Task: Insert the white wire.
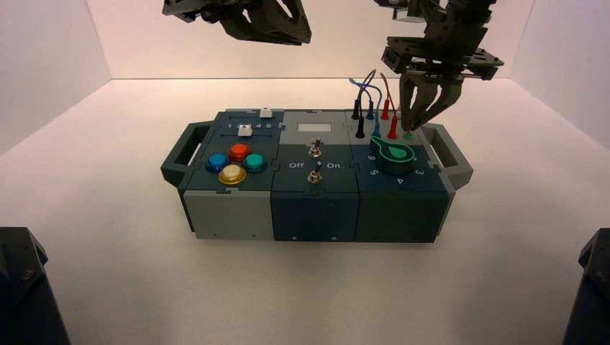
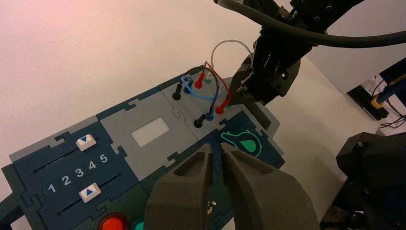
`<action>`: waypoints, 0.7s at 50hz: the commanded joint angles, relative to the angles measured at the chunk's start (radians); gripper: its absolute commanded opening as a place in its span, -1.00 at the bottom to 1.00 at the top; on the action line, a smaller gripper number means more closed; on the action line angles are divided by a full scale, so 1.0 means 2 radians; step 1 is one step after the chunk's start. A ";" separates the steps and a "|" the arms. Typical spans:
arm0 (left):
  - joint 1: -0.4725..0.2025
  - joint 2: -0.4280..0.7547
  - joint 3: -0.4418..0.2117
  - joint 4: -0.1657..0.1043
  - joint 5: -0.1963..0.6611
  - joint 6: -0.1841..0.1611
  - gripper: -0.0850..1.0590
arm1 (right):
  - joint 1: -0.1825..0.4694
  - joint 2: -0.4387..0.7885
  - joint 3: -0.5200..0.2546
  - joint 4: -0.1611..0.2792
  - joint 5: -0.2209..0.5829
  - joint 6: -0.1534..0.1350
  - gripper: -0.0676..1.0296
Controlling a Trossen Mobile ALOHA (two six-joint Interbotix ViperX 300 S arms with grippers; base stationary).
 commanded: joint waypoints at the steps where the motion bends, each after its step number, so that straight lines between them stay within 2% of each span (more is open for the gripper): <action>1: -0.002 -0.009 -0.014 0.002 -0.003 0.002 -0.64 | 0.001 -0.005 -0.015 -0.005 -0.003 0.001 -0.92; 35: -0.002 -0.012 -0.014 0.002 -0.003 0.003 -0.64 | 0.001 -0.003 -0.011 -0.007 0.000 0.004 -0.92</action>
